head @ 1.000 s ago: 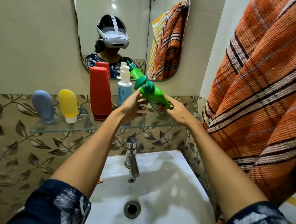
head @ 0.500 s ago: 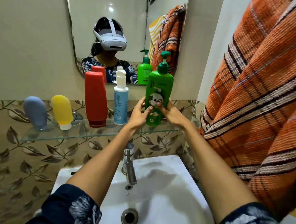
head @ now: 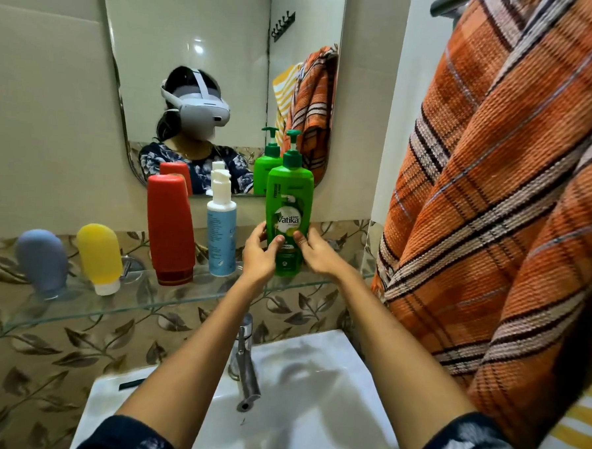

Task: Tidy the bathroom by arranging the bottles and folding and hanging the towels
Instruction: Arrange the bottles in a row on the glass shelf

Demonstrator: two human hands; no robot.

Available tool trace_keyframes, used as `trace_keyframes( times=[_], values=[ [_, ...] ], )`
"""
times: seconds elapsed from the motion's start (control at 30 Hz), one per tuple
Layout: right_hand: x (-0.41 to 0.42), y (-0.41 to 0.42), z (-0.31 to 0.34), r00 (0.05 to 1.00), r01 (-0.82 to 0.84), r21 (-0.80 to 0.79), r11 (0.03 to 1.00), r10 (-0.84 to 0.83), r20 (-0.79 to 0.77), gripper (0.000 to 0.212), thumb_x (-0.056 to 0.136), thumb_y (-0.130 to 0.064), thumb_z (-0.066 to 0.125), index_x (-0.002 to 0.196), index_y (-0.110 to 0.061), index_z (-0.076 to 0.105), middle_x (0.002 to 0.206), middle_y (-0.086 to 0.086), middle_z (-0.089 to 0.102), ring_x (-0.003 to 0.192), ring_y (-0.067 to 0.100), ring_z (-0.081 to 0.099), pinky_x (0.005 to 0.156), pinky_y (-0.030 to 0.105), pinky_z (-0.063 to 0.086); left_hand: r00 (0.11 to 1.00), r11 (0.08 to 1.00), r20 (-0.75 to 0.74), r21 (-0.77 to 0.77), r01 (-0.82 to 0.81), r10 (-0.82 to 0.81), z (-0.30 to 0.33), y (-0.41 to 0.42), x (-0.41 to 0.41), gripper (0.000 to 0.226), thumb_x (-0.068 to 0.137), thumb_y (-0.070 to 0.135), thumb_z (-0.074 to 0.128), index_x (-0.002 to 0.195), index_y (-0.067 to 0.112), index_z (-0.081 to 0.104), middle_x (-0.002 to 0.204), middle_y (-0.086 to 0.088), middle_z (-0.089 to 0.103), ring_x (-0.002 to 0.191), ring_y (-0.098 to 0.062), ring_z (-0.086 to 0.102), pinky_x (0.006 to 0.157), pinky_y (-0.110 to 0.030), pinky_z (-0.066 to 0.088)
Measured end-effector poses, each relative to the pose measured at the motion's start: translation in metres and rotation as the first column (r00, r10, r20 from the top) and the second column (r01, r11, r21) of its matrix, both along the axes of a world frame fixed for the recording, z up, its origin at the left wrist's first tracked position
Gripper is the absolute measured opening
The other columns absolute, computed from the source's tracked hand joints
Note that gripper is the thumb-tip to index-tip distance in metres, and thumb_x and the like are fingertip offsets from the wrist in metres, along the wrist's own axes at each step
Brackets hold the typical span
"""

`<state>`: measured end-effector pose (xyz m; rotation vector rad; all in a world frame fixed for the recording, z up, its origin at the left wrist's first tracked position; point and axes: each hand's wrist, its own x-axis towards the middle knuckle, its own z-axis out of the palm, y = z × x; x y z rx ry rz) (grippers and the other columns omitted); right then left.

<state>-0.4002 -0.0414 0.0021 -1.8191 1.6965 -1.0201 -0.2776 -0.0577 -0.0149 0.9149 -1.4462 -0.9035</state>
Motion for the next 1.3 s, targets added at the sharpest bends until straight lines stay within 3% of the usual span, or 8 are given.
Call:
trace_keyframes(
  times=[0.27, 0.43, 0.63, 0.73, 0.8, 1.0, 1.13, 1.3],
  values=[
    [-0.009, 0.018, 0.012, 0.997, 0.061, -0.083, 0.995, -0.064, -0.041, 0.046, 0.102, -0.035, 0.025, 0.141, -0.010, 0.024, 0.135, 0.024, 0.050, 0.116, 0.035, 0.055, 0.098, 0.042, 0.040, 0.951, 0.955, -0.088, 0.024, -0.295, 0.296, 0.000, 0.014, -0.012, 0.061, 0.086, 0.008, 0.061, 0.142, 0.012, 0.036, 0.138, -0.012, 0.049, 0.125, -0.024, 0.048, 0.106, -0.042, 0.040],
    [-0.019, 0.033, 0.018, 0.992, 0.081, -0.104, 0.991, -0.090, -0.085, 0.042, 0.103, -0.027, 0.028, 0.142, -0.011, 0.024, 0.132, 0.024, 0.053, 0.115, 0.035, 0.056, 0.095, 0.037, 0.040, 0.910, 0.909, -0.116, -0.084, -0.408, 0.398, 0.009, 0.031, -0.028, 0.063, 0.086, 0.012, 0.063, 0.143, 0.014, 0.035, 0.144, -0.010, 0.043, 0.130, -0.023, 0.042, 0.108, -0.039, 0.036],
    [-0.024, 0.056, 0.027, 0.992, 0.075, -0.110, 0.991, -0.086, -0.095, 0.048, 0.101, -0.036, 0.027, 0.142, -0.011, 0.022, 0.138, 0.024, 0.047, 0.123, 0.036, 0.051, 0.104, 0.043, 0.038, 0.907, 0.911, -0.168, -0.090, -0.404, 0.386, 0.021, 0.055, -0.050, 0.061, 0.085, 0.013, 0.064, 0.141, 0.014, 0.039, 0.144, -0.008, 0.044, 0.130, -0.022, 0.042, 0.103, -0.025, 0.030],
    [-0.025, 0.066, 0.037, 0.993, 0.065, -0.135, 0.989, -0.077, -0.092, 0.049, 0.101, -0.038, 0.027, 0.142, -0.012, 0.022, 0.137, 0.026, 0.048, 0.121, 0.037, 0.052, 0.104, 0.047, 0.039, 0.925, 0.931, -0.187, -0.095, -0.352, 0.330, 0.024, 0.068, -0.063, 0.059, 0.085, 0.013, 0.064, 0.140, 0.014, 0.040, 0.143, -0.010, 0.045, 0.132, -0.024, 0.041, 0.110, -0.038, 0.033],
    [-0.025, 0.074, 0.046, 0.995, 0.049, -0.153, 0.987, -0.062, -0.082, 0.048, 0.101, -0.039, 0.027, 0.142, -0.014, 0.022, 0.133, 0.026, 0.052, 0.113, 0.036, 0.057, 0.099, 0.047, 0.043, 0.928, 0.938, -0.199, -0.085, -0.337, 0.315, 0.029, 0.077, -0.071, 0.057, 0.086, 0.012, 0.062, 0.139, 0.014, 0.041, 0.143, -0.011, 0.045, 0.133, -0.026, 0.039, 0.110, -0.043, 0.033],
    [-0.029, 0.098, 0.074, 0.997, -0.027, -0.229, 0.973, 0.009, -0.078, 0.051, 0.099, -0.046, 0.025, 0.143, -0.022, 0.016, 0.101, 0.012, 0.060, 0.079, 0.025, 0.060, 0.075, 0.045, 0.052, 0.921, 0.939, -0.284, -0.141, -0.315, 0.266, 0.054, 0.095, -0.083, 0.053, 0.089, 0.006, 0.057, 0.139, 0.014, 0.041, 0.143, -0.009, 0.045, 0.132, -0.021, 0.040, 0.108, -0.031, 0.031],
    [-0.029, 0.115, 0.091, 0.999, -0.013, -0.295, 0.955, -0.002, -0.050, 0.051, 0.098, -0.048, 0.026, 0.143, -0.025, 0.018, 0.119, 0.017, 0.060, 0.103, 0.031, 0.062, 0.091, 0.049, 0.050, 0.928, 0.928, -0.307, -0.235, -0.289, 0.212, 0.073, 0.107, -0.084, 0.050, 0.089, 0.007, 0.056, 0.137, 0.012, 0.043, 0.139, -0.009, 0.050, 0.127, -0.018, 0.047, 0.105, -0.029, 0.037],
    [-0.027, 0.136, 0.108, 0.997, 0.012, -0.369, 0.929, -0.040, -0.069, 0.048, 0.100, -0.041, 0.030, 0.142, -0.021, 0.020, 0.118, 0.020, 0.059, 0.106, 0.032, 0.061, 0.092, 0.046, 0.050, 0.942, 0.941, -0.313, -0.264, -0.210, 0.122, 0.090, 0.123, -0.082, 0.047, 0.091, 0.011, 0.056, 0.136, 0.011, 0.044, 0.135, -0.009, 0.053, 0.120, -0.019, 0.053, 0.100, -0.034, 0.045]
  ],
)
